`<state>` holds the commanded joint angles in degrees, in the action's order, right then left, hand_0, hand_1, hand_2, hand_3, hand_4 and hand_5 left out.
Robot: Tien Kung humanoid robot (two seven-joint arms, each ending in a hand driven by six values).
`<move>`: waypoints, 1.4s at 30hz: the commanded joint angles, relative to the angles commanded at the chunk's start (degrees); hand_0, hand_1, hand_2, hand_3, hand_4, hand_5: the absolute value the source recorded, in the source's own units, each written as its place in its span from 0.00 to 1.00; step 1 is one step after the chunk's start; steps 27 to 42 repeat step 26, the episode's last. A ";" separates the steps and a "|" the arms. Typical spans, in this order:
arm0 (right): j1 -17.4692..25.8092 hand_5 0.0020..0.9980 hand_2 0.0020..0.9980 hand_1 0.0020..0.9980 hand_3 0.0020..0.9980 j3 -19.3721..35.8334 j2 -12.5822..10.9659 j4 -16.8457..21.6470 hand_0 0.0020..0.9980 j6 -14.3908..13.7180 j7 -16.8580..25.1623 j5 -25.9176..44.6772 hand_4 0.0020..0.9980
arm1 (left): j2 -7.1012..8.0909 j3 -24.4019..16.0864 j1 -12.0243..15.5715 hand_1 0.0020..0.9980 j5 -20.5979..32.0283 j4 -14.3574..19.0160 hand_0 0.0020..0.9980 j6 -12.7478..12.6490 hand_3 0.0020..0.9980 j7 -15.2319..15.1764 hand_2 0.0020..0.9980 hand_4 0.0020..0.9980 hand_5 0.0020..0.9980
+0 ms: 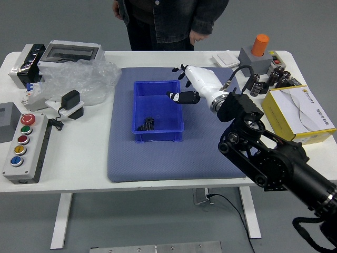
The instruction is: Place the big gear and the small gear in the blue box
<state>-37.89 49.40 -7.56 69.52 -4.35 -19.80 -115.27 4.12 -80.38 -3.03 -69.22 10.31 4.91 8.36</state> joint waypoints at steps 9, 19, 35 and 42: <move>0.84 0.34 0.57 0.50 0.63 1.64 -3.92 1.05 0.64 -1.59 1.40 -0.30 0.66 | 0.23 -0.16 -0.11 0.68 0.08 0.00 0.73 0.00 0.71 -0.10 0.70 0.45 0.02; 3.06 0.24 0.55 0.50 0.63 3.71 -7.65 2.11 0.67 -2.93 2.33 0.35 0.62 | 0.27 -0.05 0.00 0.68 0.29 0.00 0.73 -0.05 0.71 -0.16 0.71 0.45 0.02; 4.79 0.17 0.54 0.50 0.62 5.11 -10.03 2.39 0.67 -3.63 3.13 0.77 0.66 | 0.23 -0.10 0.09 0.68 0.24 0.00 0.73 -0.04 0.71 -0.19 0.71 0.45 0.02; 4.79 0.17 0.54 0.50 0.62 5.11 -10.03 2.39 0.67 -3.63 3.13 0.77 0.66 | 0.23 -0.10 0.09 0.68 0.24 0.00 0.73 -0.04 0.71 -0.19 0.71 0.45 0.02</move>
